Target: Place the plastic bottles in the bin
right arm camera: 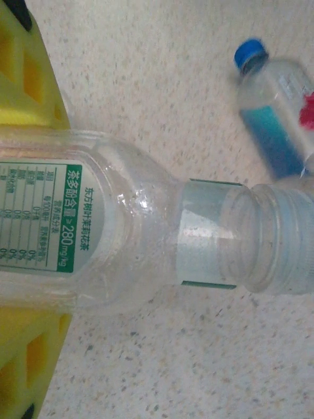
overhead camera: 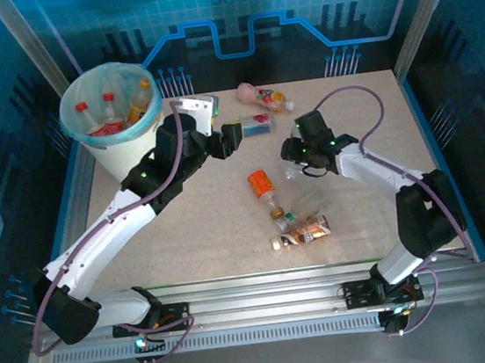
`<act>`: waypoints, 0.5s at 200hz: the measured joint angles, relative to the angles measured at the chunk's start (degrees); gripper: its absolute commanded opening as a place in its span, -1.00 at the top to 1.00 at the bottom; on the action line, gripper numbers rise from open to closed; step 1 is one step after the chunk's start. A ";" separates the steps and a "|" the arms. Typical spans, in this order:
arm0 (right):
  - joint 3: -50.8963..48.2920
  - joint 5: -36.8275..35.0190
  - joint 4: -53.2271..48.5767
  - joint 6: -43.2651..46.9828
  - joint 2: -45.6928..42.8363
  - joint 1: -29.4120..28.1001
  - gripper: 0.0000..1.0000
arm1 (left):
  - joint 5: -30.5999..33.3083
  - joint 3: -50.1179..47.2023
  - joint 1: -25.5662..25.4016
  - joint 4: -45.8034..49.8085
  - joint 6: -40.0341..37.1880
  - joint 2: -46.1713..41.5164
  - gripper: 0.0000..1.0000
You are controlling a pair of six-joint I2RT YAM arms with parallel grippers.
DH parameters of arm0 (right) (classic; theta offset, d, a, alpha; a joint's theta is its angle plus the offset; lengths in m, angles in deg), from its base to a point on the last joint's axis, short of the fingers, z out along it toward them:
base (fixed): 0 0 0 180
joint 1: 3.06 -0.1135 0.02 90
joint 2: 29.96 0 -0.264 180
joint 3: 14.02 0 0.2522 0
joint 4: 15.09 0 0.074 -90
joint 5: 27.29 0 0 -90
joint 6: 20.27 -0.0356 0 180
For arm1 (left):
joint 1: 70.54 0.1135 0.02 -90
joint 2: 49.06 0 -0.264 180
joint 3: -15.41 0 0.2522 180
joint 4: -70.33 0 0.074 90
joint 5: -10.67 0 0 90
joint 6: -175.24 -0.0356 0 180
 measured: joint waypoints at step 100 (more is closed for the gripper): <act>-7.80 14.38 22.69 16.59 -17.79 -11.45 -0.06 | -15.45 9.92 1.88 7.48 5.40 0.11 -0.22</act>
